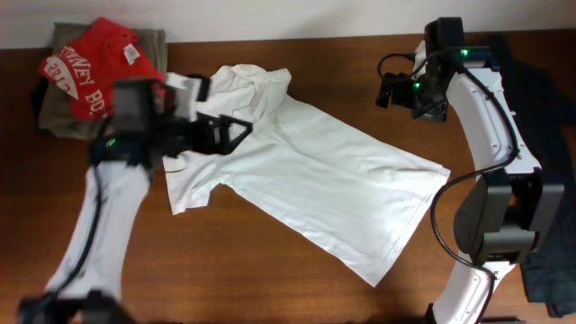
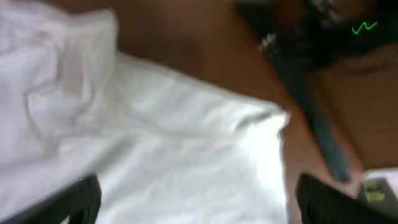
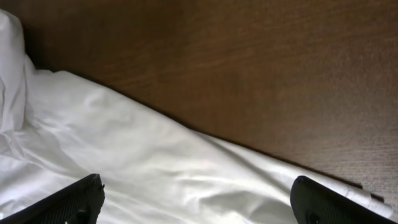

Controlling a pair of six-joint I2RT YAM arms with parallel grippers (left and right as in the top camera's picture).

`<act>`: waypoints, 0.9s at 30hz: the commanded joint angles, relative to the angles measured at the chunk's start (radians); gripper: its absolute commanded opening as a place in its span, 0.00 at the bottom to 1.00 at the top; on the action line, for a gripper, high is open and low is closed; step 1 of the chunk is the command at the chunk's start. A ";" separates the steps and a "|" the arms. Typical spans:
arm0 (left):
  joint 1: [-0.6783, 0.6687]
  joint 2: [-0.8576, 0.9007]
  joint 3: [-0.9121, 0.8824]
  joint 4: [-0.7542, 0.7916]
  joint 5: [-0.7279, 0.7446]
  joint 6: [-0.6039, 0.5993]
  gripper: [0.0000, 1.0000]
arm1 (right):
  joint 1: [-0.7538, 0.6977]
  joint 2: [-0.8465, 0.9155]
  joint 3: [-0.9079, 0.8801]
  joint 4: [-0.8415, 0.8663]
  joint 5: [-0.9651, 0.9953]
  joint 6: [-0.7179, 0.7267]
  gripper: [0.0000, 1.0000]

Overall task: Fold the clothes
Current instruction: 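Grasp the T-shirt's left shoulder with the left gripper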

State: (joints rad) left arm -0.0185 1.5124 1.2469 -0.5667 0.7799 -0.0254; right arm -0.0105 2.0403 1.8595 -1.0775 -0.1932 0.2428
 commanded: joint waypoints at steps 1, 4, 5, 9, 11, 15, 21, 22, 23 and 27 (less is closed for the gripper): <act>-0.138 0.199 0.233 -0.198 -0.474 -0.004 0.99 | 0.004 -0.023 0.002 0.000 -0.005 0.000 0.99; -0.185 0.276 0.234 -0.091 -0.497 -0.035 0.99 | 0.004 -0.023 0.002 0.000 -0.005 0.000 0.99; -0.190 0.305 0.234 -0.039 -0.628 -0.183 0.99 | 0.004 -0.023 0.002 0.000 -0.005 0.000 0.99; -0.190 0.448 0.234 0.128 -0.783 -0.454 0.99 | 0.004 -0.023 0.002 0.000 -0.005 0.000 0.99; -0.190 0.515 0.234 0.172 -0.757 -0.488 0.99 | 0.004 -0.023 0.002 0.000 -0.005 0.000 0.99; -0.193 0.610 0.234 0.174 -0.747 -0.544 0.94 | 0.004 -0.023 0.002 0.000 -0.005 0.000 0.99; -0.207 0.623 0.234 0.148 -0.748 -0.550 0.80 | 0.004 -0.023 0.002 0.000 -0.005 0.000 0.99; -0.211 0.635 0.234 0.146 -0.751 -0.550 0.80 | 0.004 -0.023 0.002 0.000 -0.005 0.000 0.99; -0.211 0.644 0.234 0.147 -0.751 -0.550 0.80 | 0.004 -0.023 0.002 0.000 -0.005 0.000 0.99; -0.213 0.646 0.234 0.147 -0.751 -0.550 0.63 | 0.004 -0.023 0.002 0.000 -0.005 0.000 0.99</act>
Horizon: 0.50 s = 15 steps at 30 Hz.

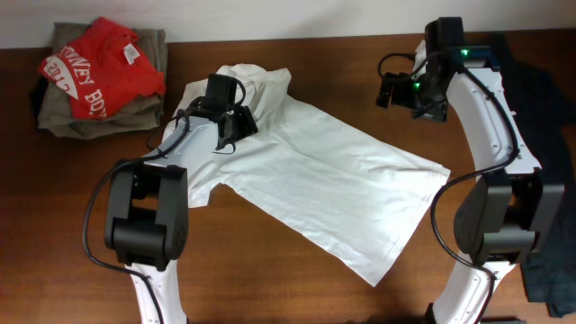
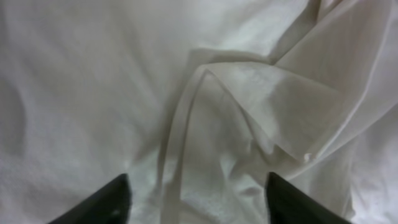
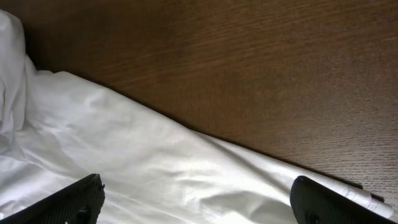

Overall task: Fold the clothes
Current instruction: 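Grasp the T-shirt's left shoulder with the left gripper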

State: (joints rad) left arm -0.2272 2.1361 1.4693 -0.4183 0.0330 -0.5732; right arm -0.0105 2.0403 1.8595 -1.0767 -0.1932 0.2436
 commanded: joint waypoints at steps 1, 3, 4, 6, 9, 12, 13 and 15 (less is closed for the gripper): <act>-0.006 0.022 0.012 -0.002 -0.003 -0.002 0.61 | 0.004 -0.023 0.002 -0.001 -0.005 0.000 0.99; -0.006 0.022 0.012 -0.002 -0.004 -0.002 0.53 | 0.004 -0.023 0.002 -0.001 -0.005 0.000 0.99; -0.006 0.022 0.012 -0.003 -0.003 -0.002 0.38 | 0.004 -0.023 0.002 0.000 -0.005 0.000 0.99; -0.006 0.022 0.012 -0.003 0.004 -0.002 0.27 | 0.004 -0.023 0.002 0.000 -0.005 0.000 0.99; -0.006 0.022 0.013 -0.002 0.008 -0.002 0.03 | 0.004 -0.023 0.002 0.000 -0.005 0.000 0.99; -0.006 0.022 0.013 0.000 0.007 -0.002 0.00 | 0.004 -0.023 0.002 -0.001 -0.005 0.000 0.99; -0.006 0.022 0.013 0.006 0.007 -0.003 0.00 | 0.004 -0.023 0.002 0.000 -0.005 0.000 0.99; -0.006 0.022 0.013 0.008 0.008 -0.002 0.00 | 0.004 -0.023 0.002 -0.001 -0.005 0.000 0.99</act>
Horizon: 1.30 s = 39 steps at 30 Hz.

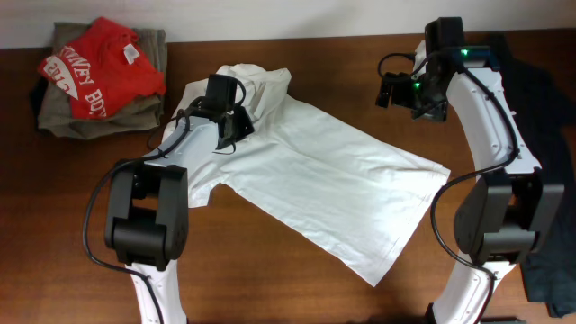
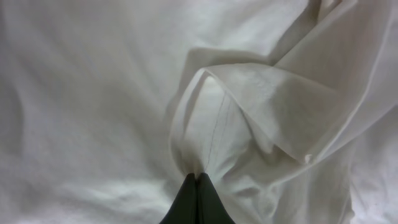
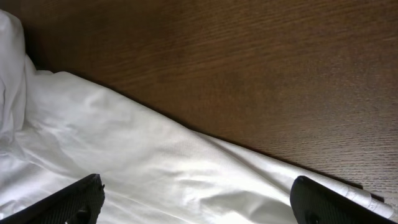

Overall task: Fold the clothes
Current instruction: 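Grasp the T-shirt's left shoulder with the left gripper, then grasp the T-shirt's right hem corner with the right gripper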

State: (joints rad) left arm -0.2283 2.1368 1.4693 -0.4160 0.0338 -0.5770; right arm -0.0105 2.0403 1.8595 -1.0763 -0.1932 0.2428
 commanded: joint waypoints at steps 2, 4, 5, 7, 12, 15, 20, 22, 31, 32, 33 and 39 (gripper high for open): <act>-0.005 0.021 0.013 0.013 0.019 0.002 0.00 | 0.004 -0.023 0.002 0.068 -0.006 0.000 0.99; -0.005 0.021 0.013 0.021 0.023 0.001 0.00 | 0.004 -0.023 0.002 0.079 -0.034 0.001 0.99; -0.005 0.021 0.013 0.024 0.023 0.001 0.00 | 0.004 -0.023 0.002 0.019 -0.077 0.000 0.99; -0.005 0.021 0.013 0.023 0.026 0.001 0.00 | -0.003 -0.023 0.003 -0.073 -0.048 0.001 0.99; -0.005 0.021 0.013 0.024 0.030 0.001 0.00 | -0.082 -0.034 0.003 -0.468 0.335 0.212 0.99; -0.004 0.021 0.013 0.022 0.030 0.002 0.00 | -0.082 -0.043 -0.018 -0.532 0.364 0.245 0.99; -0.003 0.021 0.013 0.019 0.029 0.002 0.00 | -0.084 -0.054 -0.150 -0.402 0.350 0.264 0.99; -0.003 0.021 0.013 0.019 0.029 0.002 0.00 | -0.084 -0.054 -0.212 -0.307 0.316 0.173 0.99; -0.003 0.021 0.013 0.019 0.030 0.002 0.00 | -0.148 -0.054 -0.472 -0.012 0.193 0.088 0.75; -0.003 0.021 0.013 0.019 0.030 0.002 0.00 | -0.149 -0.054 -0.481 0.002 0.175 0.078 0.75; -0.003 0.021 0.013 0.019 0.030 0.002 0.00 | -0.150 -0.054 -0.488 0.018 0.161 0.074 0.75; -0.003 0.021 0.013 0.020 0.030 0.002 0.00 | -0.148 -0.054 -0.524 0.080 0.140 0.060 0.66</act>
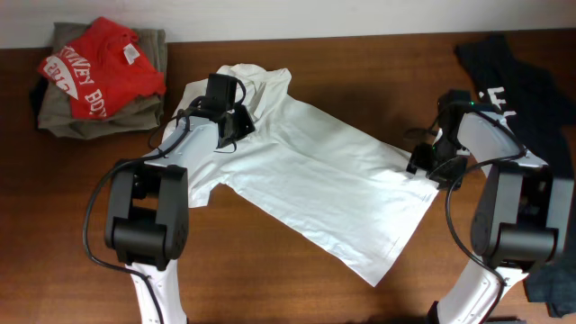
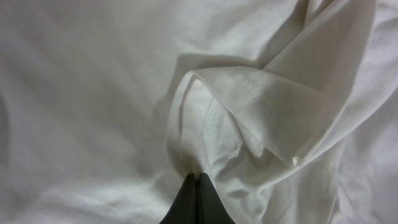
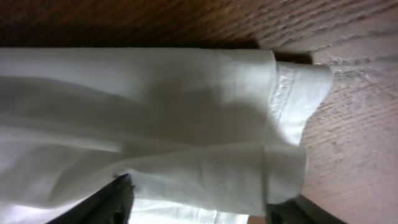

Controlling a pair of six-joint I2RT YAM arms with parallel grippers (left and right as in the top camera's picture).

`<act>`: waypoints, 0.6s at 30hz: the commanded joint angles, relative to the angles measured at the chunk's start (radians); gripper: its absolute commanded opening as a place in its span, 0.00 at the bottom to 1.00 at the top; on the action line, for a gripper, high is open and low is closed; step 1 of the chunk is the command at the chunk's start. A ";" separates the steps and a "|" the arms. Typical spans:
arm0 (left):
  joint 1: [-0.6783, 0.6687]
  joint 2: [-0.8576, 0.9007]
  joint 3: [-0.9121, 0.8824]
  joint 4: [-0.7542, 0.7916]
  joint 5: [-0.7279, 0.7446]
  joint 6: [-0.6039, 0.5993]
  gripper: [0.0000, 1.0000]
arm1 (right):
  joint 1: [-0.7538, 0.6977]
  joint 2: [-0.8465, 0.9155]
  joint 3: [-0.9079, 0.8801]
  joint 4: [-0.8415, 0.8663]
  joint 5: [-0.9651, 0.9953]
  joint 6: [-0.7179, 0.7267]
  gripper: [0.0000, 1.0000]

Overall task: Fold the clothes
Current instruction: 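Grasp the T-shirt's right hem corner with the right gripper, then lift the T-shirt with both grippers and shake it out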

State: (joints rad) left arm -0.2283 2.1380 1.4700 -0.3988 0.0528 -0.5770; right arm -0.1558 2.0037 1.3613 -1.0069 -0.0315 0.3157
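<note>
A white shirt (image 1: 315, 180) lies spread diagonally on the brown table (image 1: 270, 288), collar end at the upper left. My left gripper (image 1: 229, 124) rests on its upper left part, near the collar. In the left wrist view that gripper (image 2: 198, 186) is shut on a raised fold of the fabric (image 2: 205, 124). My right gripper (image 1: 430, 168) is down at the shirt's right corner. In the right wrist view it (image 3: 205, 200) stands open, its fingers (image 3: 115, 199) on either side of the doubled hem corner (image 3: 273, 124).
A stack of folded clothes topped by a red shirt (image 1: 99, 67) sits at the back left. A dark garment with white print (image 1: 508, 76) lies at the back right, and more dark cloth (image 1: 551, 261) hangs at the right edge.
My right gripper was raised over bare table at the back right; now it is low at the shirt's right corner, open around the hem. The left gripper stays shut on its fold.
First my left gripper was open above the shirt's left side. Then it was down, open over a fold near the collar, and then shut on that fold. The right arm stayed raised at the back right through all of these, and now straddles the hem corner.
</note>
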 commanded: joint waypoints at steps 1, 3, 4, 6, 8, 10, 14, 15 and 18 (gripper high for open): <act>-0.003 0.020 0.012 0.003 0.011 0.002 0.00 | -0.002 -0.017 -0.035 0.023 -0.021 -0.016 0.61; -0.003 0.020 0.012 0.003 0.011 0.002 0.00 | -0.002 -0.017 -0.038 0.039 -0.018 -0.024 0.59; -0.003 0.020 0.012 0.003 0.011 0.002 0.00 | -0.003 -0.017 -0.038 0.042 -0.017 -0.024 0.58; -0.003 0.020 0.012 0.006 0.012 0.001 0.00 | -0.003 -0.017 -0.037 0.055 -0.014 -0.024 0.55; -0.003 0.020 0.012 0.009 0.016 0.001 0.00 | -0.003 -0.017 -0.018 0.048 0.002 -0.024 0.51; -0.003 0.020 0.012 0.014 0.022 0.001 0.00 | -0.003 -0.017 0.038 -0.008 0.001 -0.023 0.34; -0.003 0.020 0.012 0.017 0.030 0.002 0.00 | -0.003 -0.017 0.092 -0.078 0.001 -0.023 0.22; -0.003 0.020 0.012 0.017 0.030 0.002 0.00 | -0.003 -0.017 0.092 -0.080 0.001 -0.023 0.04; -0.003 0.020 0.012 0.017 0.037 0.002 0.00 | -0.003 -0.018 0.094 -0.082 -0.002 -0.020 0.04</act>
State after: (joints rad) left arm -0.2283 2.1380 1.4700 -0.3836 0.0715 -0.5770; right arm -0.1558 2.0037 1.4357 -1.0878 -0.0433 0.2886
